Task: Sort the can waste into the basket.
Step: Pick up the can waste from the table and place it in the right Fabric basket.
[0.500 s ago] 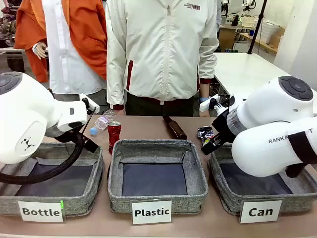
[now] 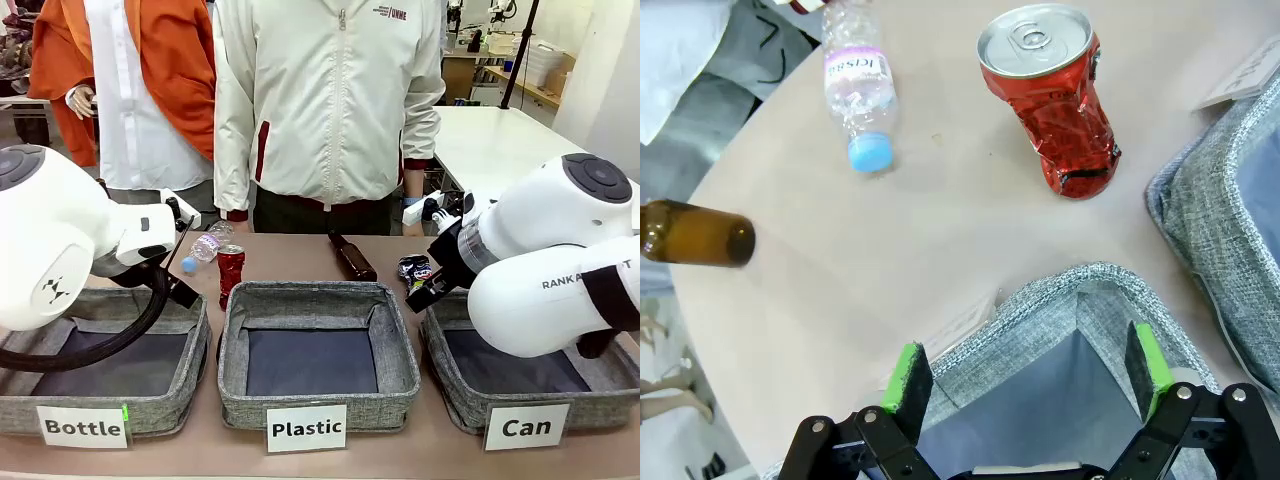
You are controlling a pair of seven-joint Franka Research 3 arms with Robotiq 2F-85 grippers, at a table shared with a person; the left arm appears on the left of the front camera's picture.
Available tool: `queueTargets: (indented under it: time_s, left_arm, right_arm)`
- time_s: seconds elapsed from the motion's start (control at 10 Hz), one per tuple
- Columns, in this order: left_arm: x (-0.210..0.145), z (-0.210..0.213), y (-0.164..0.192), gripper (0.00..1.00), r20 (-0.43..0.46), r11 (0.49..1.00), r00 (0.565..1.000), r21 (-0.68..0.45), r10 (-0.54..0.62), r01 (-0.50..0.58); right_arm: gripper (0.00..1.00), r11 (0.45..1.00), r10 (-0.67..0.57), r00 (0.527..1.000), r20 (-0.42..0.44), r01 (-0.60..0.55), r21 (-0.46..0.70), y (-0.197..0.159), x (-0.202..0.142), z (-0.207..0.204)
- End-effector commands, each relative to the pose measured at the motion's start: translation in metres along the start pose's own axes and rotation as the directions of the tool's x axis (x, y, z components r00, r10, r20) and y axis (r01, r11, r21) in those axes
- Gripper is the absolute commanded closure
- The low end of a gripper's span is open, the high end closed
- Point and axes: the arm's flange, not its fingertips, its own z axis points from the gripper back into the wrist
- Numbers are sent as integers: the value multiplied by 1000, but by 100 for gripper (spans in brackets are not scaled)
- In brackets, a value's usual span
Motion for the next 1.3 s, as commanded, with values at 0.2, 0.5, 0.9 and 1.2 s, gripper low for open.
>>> queueTargets:
  time_s: [0.2,0.5,0.9,1.2]
  left_arm:
    - [0,0,0,0,0,1000,1000,0,0,0]
    - [0,0,0,0,0,1000,1000,0,0,0]
    - [0,0,0,0,0,1000,1000,0,0,0]
    - [0,0,0,0,0,1000,1000,0,0,0]
  right_arm:
    - [0,1000,-1,1000,0,1,0,0,0,0]
    - [0,1000,-1,1000,0,1,0,0,0,0]
    - [0,1000,-1,1000,0,1,0,0,0,0]
    - [0,1000,-1,1000,0,1,0,0,0,0]
